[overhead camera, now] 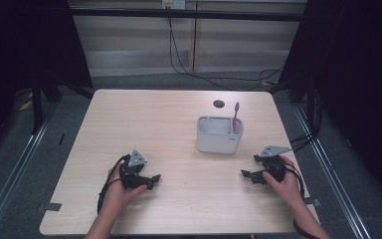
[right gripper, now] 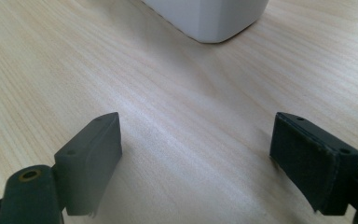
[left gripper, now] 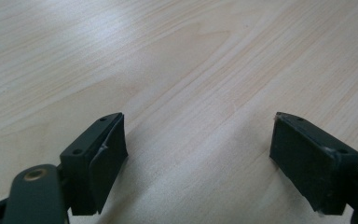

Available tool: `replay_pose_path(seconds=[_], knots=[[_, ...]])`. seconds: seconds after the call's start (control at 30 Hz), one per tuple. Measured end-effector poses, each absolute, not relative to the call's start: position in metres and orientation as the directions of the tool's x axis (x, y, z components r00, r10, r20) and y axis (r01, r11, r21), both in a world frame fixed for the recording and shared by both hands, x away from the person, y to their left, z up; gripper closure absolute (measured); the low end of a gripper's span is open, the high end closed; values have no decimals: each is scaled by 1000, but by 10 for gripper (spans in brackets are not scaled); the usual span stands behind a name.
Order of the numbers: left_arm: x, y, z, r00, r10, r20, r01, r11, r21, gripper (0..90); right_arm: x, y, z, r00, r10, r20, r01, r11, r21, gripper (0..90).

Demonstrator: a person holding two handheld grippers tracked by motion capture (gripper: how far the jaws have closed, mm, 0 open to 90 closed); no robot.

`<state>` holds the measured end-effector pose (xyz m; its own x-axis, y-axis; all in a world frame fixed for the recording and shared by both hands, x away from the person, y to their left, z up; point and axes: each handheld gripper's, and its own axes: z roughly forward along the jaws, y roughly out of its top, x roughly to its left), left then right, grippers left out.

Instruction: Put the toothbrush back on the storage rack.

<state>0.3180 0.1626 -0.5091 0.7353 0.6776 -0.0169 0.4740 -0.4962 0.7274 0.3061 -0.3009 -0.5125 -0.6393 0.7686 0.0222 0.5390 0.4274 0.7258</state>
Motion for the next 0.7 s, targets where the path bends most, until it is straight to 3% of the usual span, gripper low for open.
replay_pose_path(seconds=[0.7], knots=[[318, 163, -509, 732, 681, -15, 474, -494, 729, 181, 307, -301, -513, -635, 772, 26, 547, 425, 721, 143]])
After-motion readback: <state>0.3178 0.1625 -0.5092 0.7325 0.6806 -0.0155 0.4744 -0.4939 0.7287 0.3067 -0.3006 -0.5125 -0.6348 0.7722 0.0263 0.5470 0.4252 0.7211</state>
